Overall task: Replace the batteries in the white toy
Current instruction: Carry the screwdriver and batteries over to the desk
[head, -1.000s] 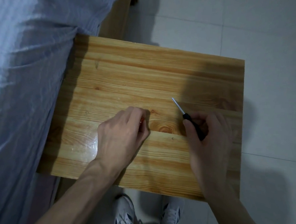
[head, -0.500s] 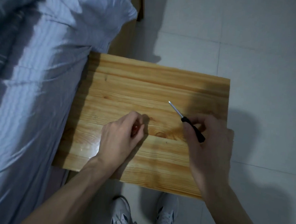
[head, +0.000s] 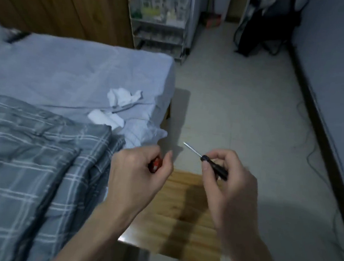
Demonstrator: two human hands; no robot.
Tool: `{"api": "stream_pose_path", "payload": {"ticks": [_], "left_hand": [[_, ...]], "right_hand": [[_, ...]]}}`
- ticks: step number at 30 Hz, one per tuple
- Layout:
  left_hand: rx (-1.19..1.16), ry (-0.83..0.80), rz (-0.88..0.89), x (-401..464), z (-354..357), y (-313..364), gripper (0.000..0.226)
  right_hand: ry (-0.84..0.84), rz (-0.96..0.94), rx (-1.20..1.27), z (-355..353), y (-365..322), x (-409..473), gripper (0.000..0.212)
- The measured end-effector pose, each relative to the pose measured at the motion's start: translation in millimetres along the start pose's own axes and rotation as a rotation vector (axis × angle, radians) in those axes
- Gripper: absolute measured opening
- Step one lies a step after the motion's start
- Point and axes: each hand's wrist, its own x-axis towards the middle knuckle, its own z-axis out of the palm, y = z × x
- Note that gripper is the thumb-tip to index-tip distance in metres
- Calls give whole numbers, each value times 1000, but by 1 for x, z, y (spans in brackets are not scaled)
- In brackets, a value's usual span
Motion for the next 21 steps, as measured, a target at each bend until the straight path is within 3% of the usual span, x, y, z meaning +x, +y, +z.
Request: {"api": "stream_pose_path", "payload": {"ticks": [5,10,21], "left_hand": [[67,59,-7,69,-147,96,46],[88,89,84,87,-247,170,50],[74,400,-32,17,-353,257,45]], "right_hand": [[49,-121,-29,-76,-148,39,8],[107,-231,-25,-140,-259,46,8],[-32,-460,94,-197,-353,-2,13]]}}
